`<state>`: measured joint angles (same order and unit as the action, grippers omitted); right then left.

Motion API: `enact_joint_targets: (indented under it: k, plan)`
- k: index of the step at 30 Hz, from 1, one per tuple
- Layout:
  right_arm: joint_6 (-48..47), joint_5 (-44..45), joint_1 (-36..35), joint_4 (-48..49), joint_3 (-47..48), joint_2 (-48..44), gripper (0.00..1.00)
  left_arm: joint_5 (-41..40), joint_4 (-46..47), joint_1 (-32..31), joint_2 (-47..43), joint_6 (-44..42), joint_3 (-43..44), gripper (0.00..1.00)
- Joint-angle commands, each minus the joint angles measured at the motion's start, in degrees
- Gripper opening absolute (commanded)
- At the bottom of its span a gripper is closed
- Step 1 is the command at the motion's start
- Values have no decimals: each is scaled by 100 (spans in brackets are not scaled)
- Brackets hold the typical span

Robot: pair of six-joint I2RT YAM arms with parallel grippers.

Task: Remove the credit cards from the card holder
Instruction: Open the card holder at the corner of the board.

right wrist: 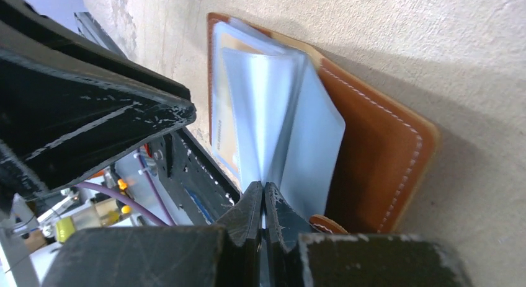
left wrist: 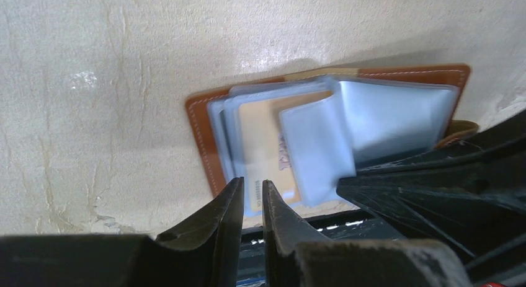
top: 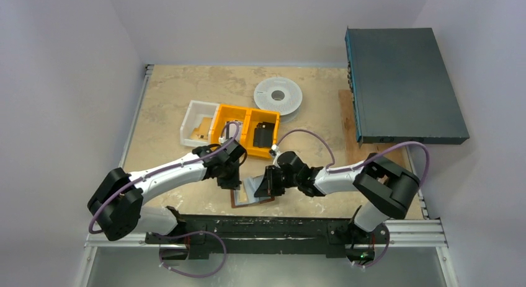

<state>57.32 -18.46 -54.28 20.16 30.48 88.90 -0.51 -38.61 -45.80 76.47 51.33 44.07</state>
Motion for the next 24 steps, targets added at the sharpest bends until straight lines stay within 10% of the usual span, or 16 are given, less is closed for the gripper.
enact_joint_targets:
  k: [1, 24]
  plan:
    - [329, -680, 90, 916, 64, 374, 0, -231, -142, -26, -39, -141, 203, 16]
    - [457, -391, 320, 808, -159, 237, 14, -32, 346, -71, 658, -211, 407, 12]
